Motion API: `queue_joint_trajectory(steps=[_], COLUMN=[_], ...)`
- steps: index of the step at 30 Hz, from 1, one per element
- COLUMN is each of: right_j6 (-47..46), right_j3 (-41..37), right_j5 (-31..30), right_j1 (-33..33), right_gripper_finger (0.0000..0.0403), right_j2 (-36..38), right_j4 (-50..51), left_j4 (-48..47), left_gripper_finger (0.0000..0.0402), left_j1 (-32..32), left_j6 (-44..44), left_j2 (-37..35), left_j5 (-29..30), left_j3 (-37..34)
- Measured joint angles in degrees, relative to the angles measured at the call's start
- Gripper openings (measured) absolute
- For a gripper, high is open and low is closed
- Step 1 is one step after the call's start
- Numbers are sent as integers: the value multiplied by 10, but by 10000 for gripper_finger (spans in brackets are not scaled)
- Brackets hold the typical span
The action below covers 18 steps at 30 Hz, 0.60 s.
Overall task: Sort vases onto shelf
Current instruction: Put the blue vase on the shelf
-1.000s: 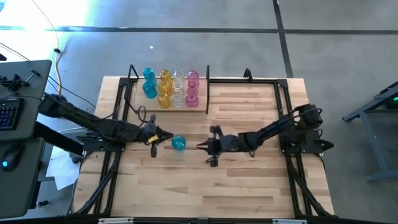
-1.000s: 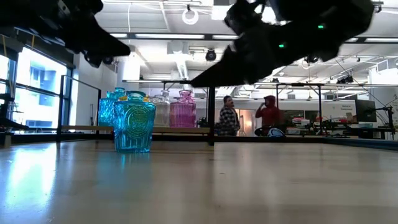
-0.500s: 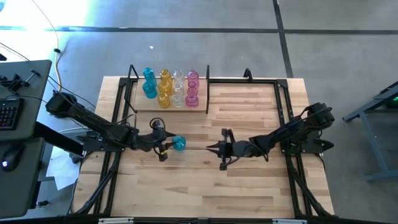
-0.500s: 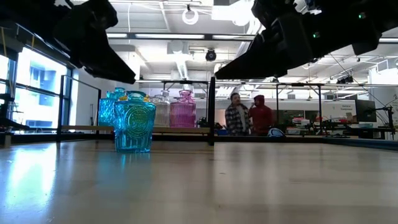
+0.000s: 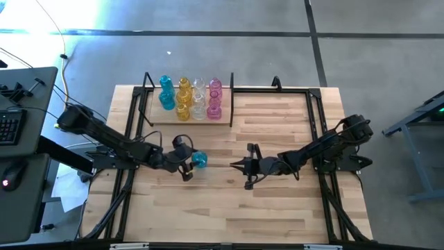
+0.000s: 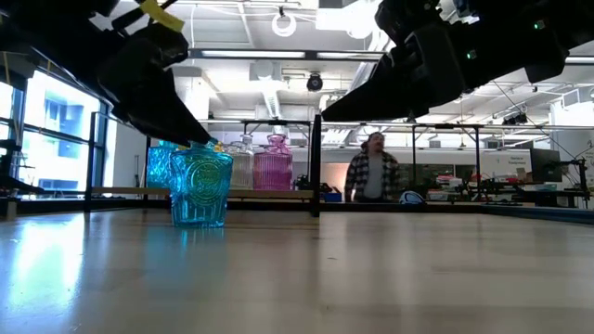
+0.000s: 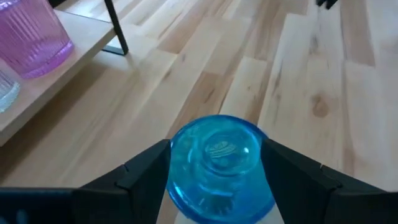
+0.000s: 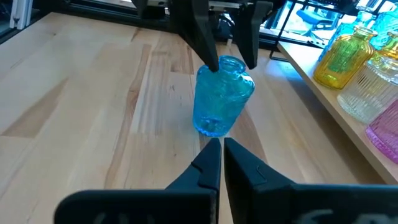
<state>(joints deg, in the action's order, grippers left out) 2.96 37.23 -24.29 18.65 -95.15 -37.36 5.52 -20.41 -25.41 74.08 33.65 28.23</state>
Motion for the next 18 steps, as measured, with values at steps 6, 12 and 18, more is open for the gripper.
queue_joint_trajectory(steps=[6,12,18], right_j6=[-1,-1,-1], right_j3=[0,0,0], right_j5=[0,0,0], right_j1=[0,0,0], right_gripper_finger=[0,0,0], right_j2=[0,0,0], right_j4=[0,0,0], left_j4=[14,22,36], left_gripper_finger=[241,225,157], left_j1=[2,2,2], left_j6=[10,10,34], left_j2=[21,32,29], left_j5=[1,3,-1], left_j3=[0,1,0])
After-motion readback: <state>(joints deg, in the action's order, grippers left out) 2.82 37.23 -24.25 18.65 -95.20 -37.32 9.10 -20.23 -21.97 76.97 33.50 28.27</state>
